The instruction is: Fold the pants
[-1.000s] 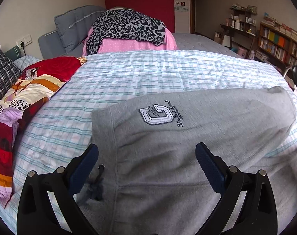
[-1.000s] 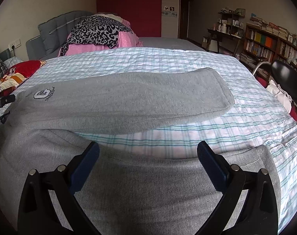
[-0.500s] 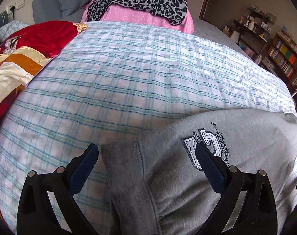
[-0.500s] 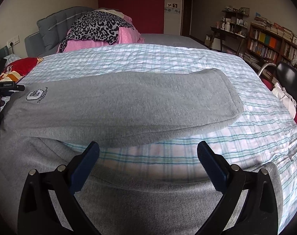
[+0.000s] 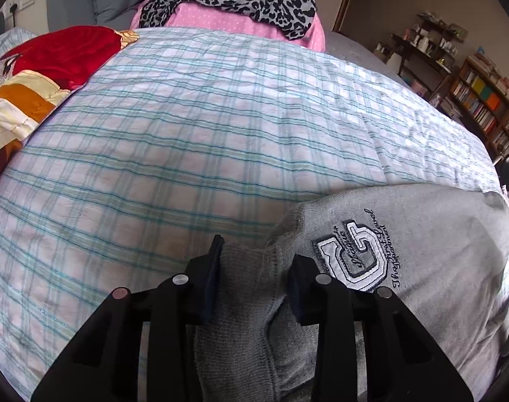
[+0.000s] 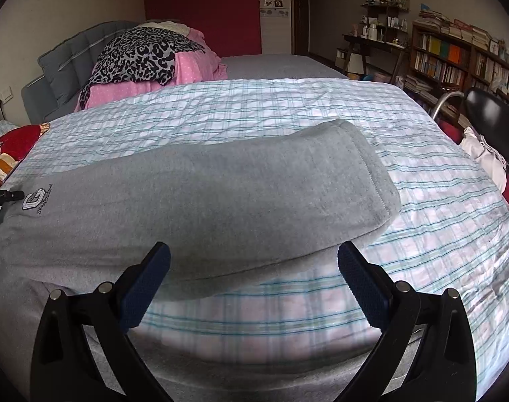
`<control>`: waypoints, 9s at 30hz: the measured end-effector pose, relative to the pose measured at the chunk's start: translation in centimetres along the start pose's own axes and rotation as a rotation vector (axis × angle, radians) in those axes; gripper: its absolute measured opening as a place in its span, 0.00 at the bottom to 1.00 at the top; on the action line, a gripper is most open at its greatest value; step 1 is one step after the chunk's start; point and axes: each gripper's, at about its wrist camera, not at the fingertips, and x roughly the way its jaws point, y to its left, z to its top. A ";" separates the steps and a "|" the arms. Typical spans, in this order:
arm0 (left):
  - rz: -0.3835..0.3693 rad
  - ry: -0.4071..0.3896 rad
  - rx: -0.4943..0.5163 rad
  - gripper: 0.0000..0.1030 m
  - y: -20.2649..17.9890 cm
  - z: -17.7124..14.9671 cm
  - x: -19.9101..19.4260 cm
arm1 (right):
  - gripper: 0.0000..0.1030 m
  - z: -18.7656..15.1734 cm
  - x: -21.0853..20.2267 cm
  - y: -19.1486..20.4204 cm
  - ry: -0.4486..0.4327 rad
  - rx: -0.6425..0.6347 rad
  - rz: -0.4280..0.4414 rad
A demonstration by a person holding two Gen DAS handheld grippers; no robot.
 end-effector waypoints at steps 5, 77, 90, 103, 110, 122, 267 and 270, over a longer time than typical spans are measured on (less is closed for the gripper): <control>-0.017 -0.078 0.024 0.28 -1.1 0.2 -2.0 | 0.98 3.4 1.9 -4.8 -0.025 0.080 -0.053; -0.130 -0.374 0.090 0.29 -2.4 -15.3 -23.6 | 0.11 -6.1 -17.1 -18.2 -0.251 0.423 0.294; -0.147 -0.394 0.160 0.32 -0.6 -23.5 -25.0 | 0.11 -18.0 -21.0 -17.7 -0.248 0.441 0.331; -0.123 -0.393 0.163 0.39 0.0 -25.5 -24.5 | 0.47 -20.0 -24.3 -16.6 -0.301 0.359 0.359; -0.093 -0.388 0.167 0.49 0.7 -25.7 -24.6 | 0.47 -20.7 -22.8 -15.7 -0.209 0.313 0.366; -0.011 -0.442 0.202 0.61 2.2 -26.6 -27.5 | 0.47 -25.5 -23.8 -16.5 -0.150 0.294 0.315; -0.730 -0.088 1.063 0.80 -52.4 -25.3 -19.6 | 0.10 -13.0 -25.8 -14.3 -0.327 0.221 0.560; -0.652 -0.161 1.105 0.69 -53.5 -25.9 -19.7 | 0.10 -12.2 -26.4 -13.2 -0.342 0.189 0.603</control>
